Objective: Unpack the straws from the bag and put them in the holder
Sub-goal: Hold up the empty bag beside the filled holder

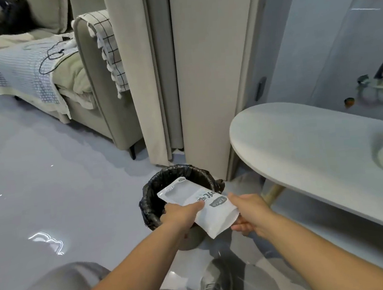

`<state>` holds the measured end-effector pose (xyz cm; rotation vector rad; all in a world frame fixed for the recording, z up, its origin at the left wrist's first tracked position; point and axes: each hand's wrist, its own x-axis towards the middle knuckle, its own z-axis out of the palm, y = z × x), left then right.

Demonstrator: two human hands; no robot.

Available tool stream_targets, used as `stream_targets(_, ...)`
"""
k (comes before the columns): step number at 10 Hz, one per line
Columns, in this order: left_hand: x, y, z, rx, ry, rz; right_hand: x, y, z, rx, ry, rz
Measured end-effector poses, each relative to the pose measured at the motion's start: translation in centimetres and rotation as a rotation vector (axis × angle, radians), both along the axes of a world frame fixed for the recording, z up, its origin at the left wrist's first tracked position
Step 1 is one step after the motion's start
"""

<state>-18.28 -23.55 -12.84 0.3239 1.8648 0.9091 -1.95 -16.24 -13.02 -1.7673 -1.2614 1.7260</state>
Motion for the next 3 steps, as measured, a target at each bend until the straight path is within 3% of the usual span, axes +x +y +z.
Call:
stream_targets(1,0.2,1.0,-0.1,-0.024,0.154,-0.059,-0.1,0.7,-0.7,0.028,0.042,0.017)
stream_targets(2,1.2,1.7,0.8,0.114,0.267,-0.069,0.3,1.3,-1.2,0.011,0.116,0.009)
stream_targets(3,2.0,2.2,1.0,0.218,0.255,-0.121,1.7,0.5,-0.8,0.033,0.092,0.037)
